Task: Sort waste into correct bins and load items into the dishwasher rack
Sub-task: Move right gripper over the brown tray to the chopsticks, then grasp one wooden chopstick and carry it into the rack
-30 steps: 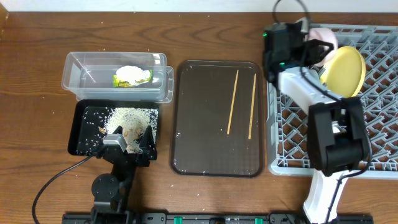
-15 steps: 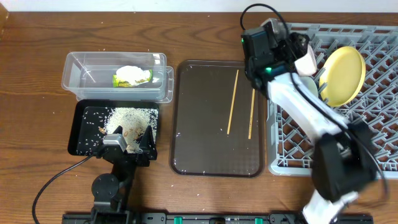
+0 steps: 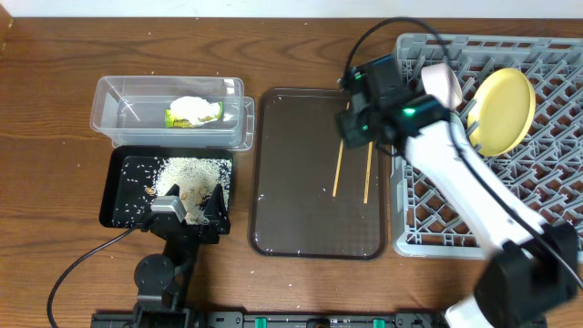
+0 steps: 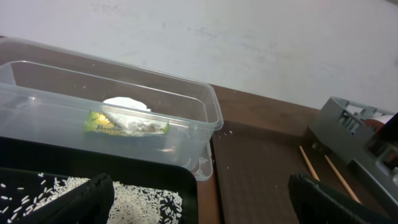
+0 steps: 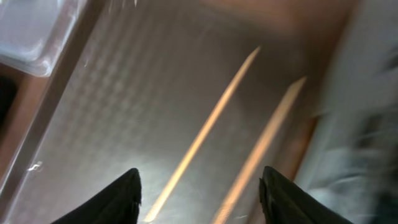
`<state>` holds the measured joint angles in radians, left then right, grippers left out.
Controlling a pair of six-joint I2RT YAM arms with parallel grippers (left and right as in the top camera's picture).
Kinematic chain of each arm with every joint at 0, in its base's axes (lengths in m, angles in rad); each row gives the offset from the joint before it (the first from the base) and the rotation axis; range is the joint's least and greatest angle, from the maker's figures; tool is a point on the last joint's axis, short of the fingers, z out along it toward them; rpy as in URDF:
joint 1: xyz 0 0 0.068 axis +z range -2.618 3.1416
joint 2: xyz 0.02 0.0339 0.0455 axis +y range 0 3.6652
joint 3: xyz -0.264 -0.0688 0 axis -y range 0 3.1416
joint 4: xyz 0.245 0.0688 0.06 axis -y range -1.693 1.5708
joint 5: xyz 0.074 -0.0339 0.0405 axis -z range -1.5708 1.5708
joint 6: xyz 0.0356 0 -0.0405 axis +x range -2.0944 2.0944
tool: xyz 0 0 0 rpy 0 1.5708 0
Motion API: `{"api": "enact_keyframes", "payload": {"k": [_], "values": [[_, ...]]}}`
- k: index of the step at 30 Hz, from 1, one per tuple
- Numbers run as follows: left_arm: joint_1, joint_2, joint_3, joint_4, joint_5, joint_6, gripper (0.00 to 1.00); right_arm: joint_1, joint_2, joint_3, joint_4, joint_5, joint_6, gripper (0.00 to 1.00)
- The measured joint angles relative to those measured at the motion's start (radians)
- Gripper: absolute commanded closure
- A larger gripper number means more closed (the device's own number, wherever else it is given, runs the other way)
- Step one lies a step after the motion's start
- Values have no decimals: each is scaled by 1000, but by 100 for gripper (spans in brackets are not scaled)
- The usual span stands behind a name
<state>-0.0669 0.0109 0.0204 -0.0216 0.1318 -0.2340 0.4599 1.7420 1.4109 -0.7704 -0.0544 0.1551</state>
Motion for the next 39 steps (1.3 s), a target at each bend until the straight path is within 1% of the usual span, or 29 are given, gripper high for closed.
{"api": "enact_keyframes", "payload": {"k": [1,3,4,7,9,14,18,20,23,25,26,30,32,35,39], "values": [[0,0,0,0,0,0,8,10,28,0,-3,-10,30,53],[0,0,0,0,0,0,8,26,89,-1,-8,-22,101,57],[0,0,0,0,0,0,8,31,119,-2,-11,-25,138,63],[0,0,0,0,0,0,8,40,204,-6,-14,-33,247,72],[0,0,0,0,0,0,8,40,245,-7,-14,-35,293,84],[0,0,0,0,0,0,8,40,290,-13,-17,-39,369,84],[0,0,0,0,0,0,8,40,290,-13,-18,-32,390,78],[0,0,0,0,0,0,8,40,290,-13,-20,-23,394,78],[0,0,0,0,0,0,8,41,294,-13,-21,-10,395,85],[0,0,0,0,0,0,8,44,305,-13,-18,3,398,98],[0,0,0,0,0,0,8,45,312,-13,-18,7,398,99],[0,0,0,0,0,0,8,46,317,-8,-19,14,403,99],[0,0,0,0,0,0,8,42,311,-7,-21,6,377,99],[0,0,0,0,0,0,8,18,275,-7,-24,-24,296,99],[0,0,0,0,0,0,8,-55,119,-6,-25,-47,172,99]]}}
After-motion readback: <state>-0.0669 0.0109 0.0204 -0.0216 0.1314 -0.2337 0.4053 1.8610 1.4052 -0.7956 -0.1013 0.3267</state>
